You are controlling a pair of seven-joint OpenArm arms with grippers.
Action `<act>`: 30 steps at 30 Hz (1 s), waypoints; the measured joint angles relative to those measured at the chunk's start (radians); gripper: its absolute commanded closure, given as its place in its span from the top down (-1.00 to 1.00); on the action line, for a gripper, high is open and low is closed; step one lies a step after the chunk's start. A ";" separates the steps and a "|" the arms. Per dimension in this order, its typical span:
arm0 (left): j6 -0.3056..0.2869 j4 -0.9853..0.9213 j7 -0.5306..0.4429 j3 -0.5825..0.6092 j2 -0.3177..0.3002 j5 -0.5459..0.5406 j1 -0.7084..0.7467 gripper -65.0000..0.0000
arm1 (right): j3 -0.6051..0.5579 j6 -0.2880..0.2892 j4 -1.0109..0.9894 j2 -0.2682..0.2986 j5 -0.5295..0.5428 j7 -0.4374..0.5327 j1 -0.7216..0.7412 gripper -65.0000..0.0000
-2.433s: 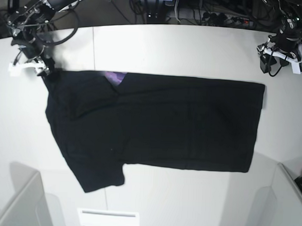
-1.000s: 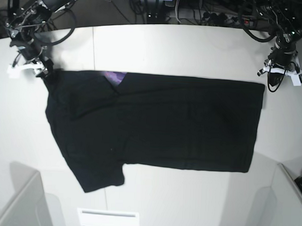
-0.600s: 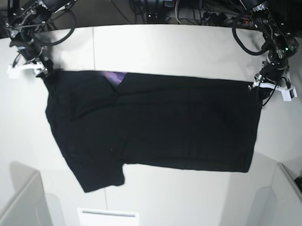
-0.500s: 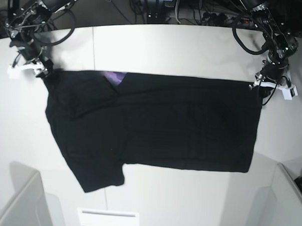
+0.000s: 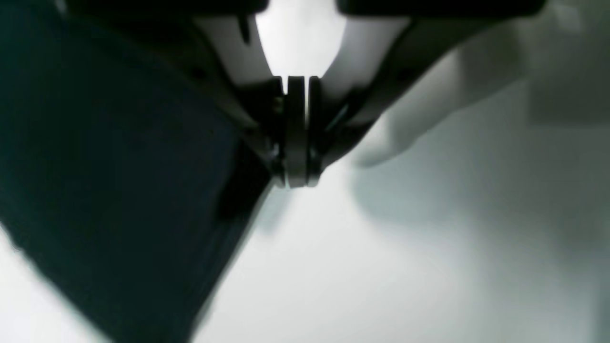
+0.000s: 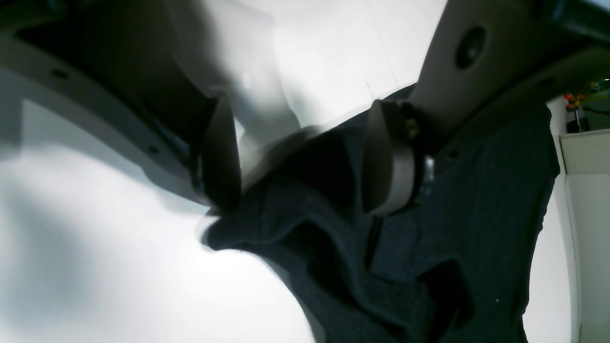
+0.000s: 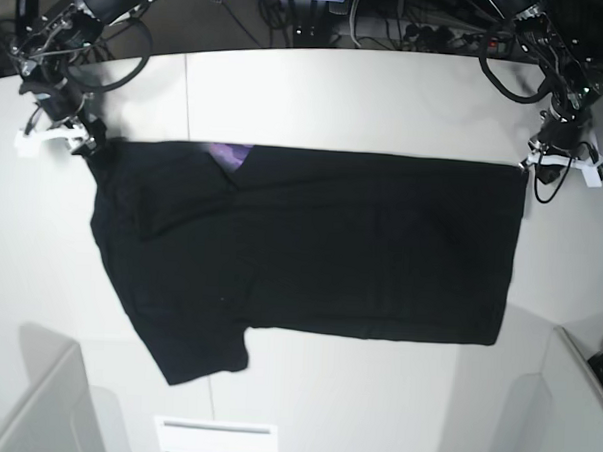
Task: Fold the T-shirt properly
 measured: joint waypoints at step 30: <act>0.038 -0.113 -0.006 0.185 -0.001 -0.004 -0.128 -1.00 | -0.001 0.000 0.003 0.000 -0.006 -0.005 0.005 0.16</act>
